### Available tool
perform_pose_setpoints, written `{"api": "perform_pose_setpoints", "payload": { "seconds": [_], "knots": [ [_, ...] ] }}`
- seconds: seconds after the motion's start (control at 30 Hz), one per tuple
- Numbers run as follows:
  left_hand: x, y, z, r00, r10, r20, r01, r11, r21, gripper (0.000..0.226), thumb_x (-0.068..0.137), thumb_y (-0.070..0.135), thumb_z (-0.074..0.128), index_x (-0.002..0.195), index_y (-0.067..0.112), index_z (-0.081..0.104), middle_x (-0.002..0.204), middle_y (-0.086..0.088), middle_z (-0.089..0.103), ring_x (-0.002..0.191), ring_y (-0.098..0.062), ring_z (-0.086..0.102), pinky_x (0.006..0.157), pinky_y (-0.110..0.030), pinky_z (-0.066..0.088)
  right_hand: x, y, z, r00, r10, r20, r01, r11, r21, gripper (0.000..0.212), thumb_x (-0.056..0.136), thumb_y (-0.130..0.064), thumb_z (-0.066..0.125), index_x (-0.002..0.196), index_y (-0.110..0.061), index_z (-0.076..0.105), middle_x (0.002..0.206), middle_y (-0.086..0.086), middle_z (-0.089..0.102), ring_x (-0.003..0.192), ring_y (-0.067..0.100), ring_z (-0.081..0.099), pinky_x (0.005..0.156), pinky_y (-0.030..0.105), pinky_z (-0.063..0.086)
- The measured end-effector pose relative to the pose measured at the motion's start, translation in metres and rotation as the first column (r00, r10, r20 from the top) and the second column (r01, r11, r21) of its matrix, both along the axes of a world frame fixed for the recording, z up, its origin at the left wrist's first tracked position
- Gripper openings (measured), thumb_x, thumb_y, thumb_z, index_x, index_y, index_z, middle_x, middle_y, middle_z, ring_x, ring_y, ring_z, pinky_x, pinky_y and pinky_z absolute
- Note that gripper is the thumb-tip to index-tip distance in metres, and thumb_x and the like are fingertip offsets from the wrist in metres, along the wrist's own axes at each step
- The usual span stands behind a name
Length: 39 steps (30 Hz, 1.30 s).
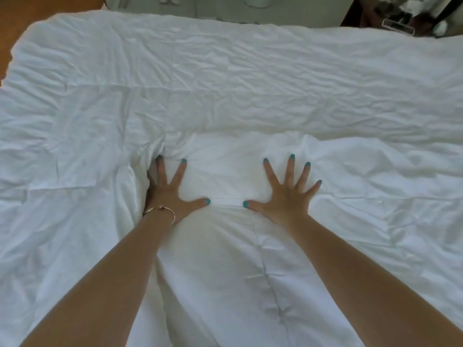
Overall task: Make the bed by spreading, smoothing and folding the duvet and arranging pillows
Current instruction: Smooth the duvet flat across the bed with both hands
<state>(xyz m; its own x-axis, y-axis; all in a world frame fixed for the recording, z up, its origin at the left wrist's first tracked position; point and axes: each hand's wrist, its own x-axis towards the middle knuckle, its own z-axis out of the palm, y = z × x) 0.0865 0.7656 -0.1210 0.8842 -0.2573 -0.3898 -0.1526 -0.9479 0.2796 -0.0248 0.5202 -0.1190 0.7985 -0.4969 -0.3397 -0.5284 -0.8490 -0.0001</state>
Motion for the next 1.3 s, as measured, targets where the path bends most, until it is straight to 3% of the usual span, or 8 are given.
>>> {"api": "perform_pose_setpoints", "payload": {
  "seconds": [0.13,0.27,0.67,0.83,0.97,1.07,1.17,1.3],
  "knots": [
    [0.016,-0.001,-0.007,0.985,0.168,0.046,-0.146,0.941,-0.304,0.097,0.074,0.067,0.064,0.147,0.052,0.001,0.161,-0.003,-0.003,0.148,-0.021,0.004,0.116,-0.025,0.002,0.031,-0.028,-0.005,0.998,-0.041,-0.042,0.048,0.982,0.183,0.11,0.053,-0.099,0.033,0.134,-0.06,-0.03,0.154,-0.009,-0.035,0.142,0.031,-0.032,0.107,0.072,-0.007],
    [0.02,-0.011,-0.025,0.964,0.265,0.032,-0.225,0.873,-0.433,0.082,0.086,0.057,0.056,0.149,0.047,0.005,0.16,0.005,0.009,0.147,-0.015,0.009,0.107,-0.014,0.0,0.047,-0.034,-0.017,0.992,-0.09,-0.086,0.109,0.965,0.239,0.101,0.057,-0.098,0.03,0.135,-0.063,-0.025,0.155,-0.013,-0.032,0.143,0.028,-0.03,0.107,0.072,-0.005],
    [0.024,-0.024,-0.025,0.963,0.267,0.044,-0.24,0.918,-0.316,0.078,0.092,0.043,0.054,0.151,0.039,0.003,0.161,-0.001,0.007,0.146,-0.019,0.01,0.105,-0.016,0.002,0.06,-0.034,-0.019,0.967,-0.058,-0.247,0.118,0.964,0.238,0.107,0.058,-0.097,0.031,0.131,-0.059,-0.036,0.144,-0.01,-0.05,0.135,0.033,-0.042,0.103,0.073,-0.011],
    [0.028,-0.031,-0.032,0.966,0.246,0.084,-0.21,0.928,-0.307,0.077,0.093,0.04,0.053,0.152,0.036,0.003,0.161,-0.004,0.004,0.147,-0.02,0.008,0.107,-0.016,-0.001,0.06,-0.041,-0.014,0.974,-0.021,-0.227,0.09,0.952,0.294,0.107,0.06,-0.096,0.036,0.133,-0.06,-0.032,0.145,-0.012,-0.048,0.135,0.032,-0.042,0.103,0.073,-0.013],
    [0.023,-0.022,-0.038,0.978,0.191,0.085,-0.165,0.956,-0.241,0.077,0.092,0.052,0.046,0.151,0.04,-0.003,0.161,-0.001,-0.004,0.148,-0.019,0.001,0.116,-0.027,-0.002,0.037,-0.055,-0.005,0.974,0.108,-0.198,-0.04,0.947,0.318,0.1,0.067,-0.091,0.037,0.136,-0.06,-0.027,0.15,-0.013,-0.04,0.141,0.028,-0.034,0.109,0.069,-0.007],
    [0.022,-0.021,-0.032,0.982,0.159,0.099,-0.151,0.985,-0.084,0.076,0.092,0.061,0.035,0.15,0.039,-0.009,0.16,-0.002,-0.012,0.148,-0.021,-0.005,0.118,-0.033,-0.003,-0.004,-0.05,-0.008,0.97,0.205,-0.129,-0.18,0.966,0.185,0.086,0.076,-0.086,0.019,0.141,-0.052,-0.027,0.155,-0.01,-0.033,0.145,0.025,-0.026,0.115,0.06,-0.005],
    [-0.001,-0.023,-0.018,0.979,0.111,0.17,-0.136,0.979,0.149,0.067,0.1,0.049,0.02,0.152,0.022,-0.014,0.16,-0.009,-0.01,0.148,-0.023,-0.003,0.119,-0.035,0.0,-0.057,-0.023,-0.015,0.98,0.2,-0.017,-0.196,0.971,0.138,0.077,0.073,-0.077,-0.017,0.142,-0.045,-0.03,0.158,-0.007,-0.027,0.146,0.023,-0.023,0.117,0.053,-0.008],
    [-0.112,-0.014,-0.011,0.969,0.171,0.18,-0.197,0.97,0.141,0.061,0.1,0.041,0.012,0.153,0.015,-0.001,0.161,-0.006,0.003,0.148,-0.02,0.002,0.118,-0.039,0.002,-0.128,0.014,-0.013,0.985,0.174,0.018,-0.174,0.962,0.209,0.07,0.073,-0.061,-0.035,0.141,-0.046,-0.028,0.158,-0.008,-0.025,0.146,0.021,-0.022,0.117,0.051,-0.009]
  ]
}}
